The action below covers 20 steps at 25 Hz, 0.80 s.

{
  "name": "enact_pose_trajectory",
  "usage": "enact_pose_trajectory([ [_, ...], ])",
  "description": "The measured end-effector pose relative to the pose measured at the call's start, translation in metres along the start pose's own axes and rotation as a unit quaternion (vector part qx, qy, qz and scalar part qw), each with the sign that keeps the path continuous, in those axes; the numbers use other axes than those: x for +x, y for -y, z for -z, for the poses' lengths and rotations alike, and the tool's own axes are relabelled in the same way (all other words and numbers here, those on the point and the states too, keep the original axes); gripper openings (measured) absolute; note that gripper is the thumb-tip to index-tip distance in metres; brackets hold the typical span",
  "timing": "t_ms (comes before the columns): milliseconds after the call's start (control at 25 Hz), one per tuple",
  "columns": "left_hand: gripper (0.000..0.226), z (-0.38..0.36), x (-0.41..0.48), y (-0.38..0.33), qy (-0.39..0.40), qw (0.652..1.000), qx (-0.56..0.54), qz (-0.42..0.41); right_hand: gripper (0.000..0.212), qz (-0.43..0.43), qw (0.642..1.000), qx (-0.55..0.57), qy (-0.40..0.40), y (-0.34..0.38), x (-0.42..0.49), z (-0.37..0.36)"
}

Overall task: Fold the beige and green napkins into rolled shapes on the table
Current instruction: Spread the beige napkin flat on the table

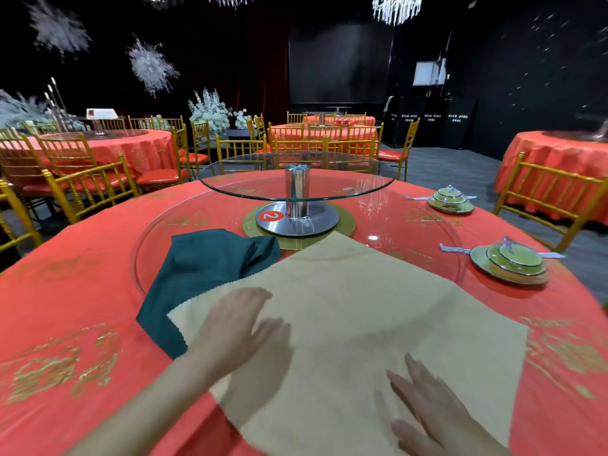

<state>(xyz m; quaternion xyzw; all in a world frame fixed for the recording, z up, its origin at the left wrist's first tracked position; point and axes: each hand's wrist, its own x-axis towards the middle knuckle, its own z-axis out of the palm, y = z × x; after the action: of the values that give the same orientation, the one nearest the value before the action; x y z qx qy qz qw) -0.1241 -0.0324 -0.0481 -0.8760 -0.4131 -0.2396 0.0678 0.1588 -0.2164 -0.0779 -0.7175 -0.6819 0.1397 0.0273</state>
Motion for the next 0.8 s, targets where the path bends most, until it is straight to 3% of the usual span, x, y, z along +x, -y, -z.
enact_pose_trajectory([
  [160,0.072,-0.010,-0.046,-0.068,0.194,0.972,-0.050,-0.124,0.077,0.012,0.997,-0.070,-0.029,-0.001,-0.026,-0.036],
  [240,0.081,-0.012,-0.062,-0.087,0.208,0.958,-0.035,-0.196,0.063,0.029,0.998,-0.047,-0.040,0.005,-0.036,-0.043],
  [320,0.092,-0.009,-0.071,-0.096,0.310,0.929,-0.066,-0.190,0.065,0.039,0.997,0.048,-0.039,0.013,-0.041,-0.038],
  [360,0.092,-0.008,-0.075,-0.097,0.352,0.917,-0.079,-0.173,0.061,0.030,0.994,0.062,-0.080,0.012,-0.039,-0.041],
  [440,0.088,-0.009,-0.081,-0.096,0.358,0.917,-0.088,-0.154,0.044,0.073,0.978,0.079,-0.179,-0.014,-0.035,-0.060],
  [520,0.080,-0.020,-0.090,-0.093,0.301,0.940,-0.072,-0.144,0.035,0.139,0.979,0.130,-0.072,-0.023,-0.043,-0.077],
  [560,0.074,-0.027,-0.094,-0.093,0.232,0.959,-0.070,-0.149,0.030,0.121,0.980,0.148,-0.051,-0.021,-0.044,-0.074],
  [600,0.073,-0.031,-0.097,-0.094,0.191,0.968,-0.075,-0.144,0.032,0.083,0.980,0.171,-0.057,-0.023,-0.042,-0.071],
  [720,0.087,-0.033,-0.107,-0.101,0.229,0.960,-0.129,-0.101,0.037,0.083,0.960,0.225,-0.147,-0.016,-0.061,-0.065],
  [800,0.088,-0.033,-0.109,-0.101,0.201,0.963,-0.151,-0.092,0.048,0.105,0.955,0.216,-0.172,-0.009,-0.063,-0.064],
])
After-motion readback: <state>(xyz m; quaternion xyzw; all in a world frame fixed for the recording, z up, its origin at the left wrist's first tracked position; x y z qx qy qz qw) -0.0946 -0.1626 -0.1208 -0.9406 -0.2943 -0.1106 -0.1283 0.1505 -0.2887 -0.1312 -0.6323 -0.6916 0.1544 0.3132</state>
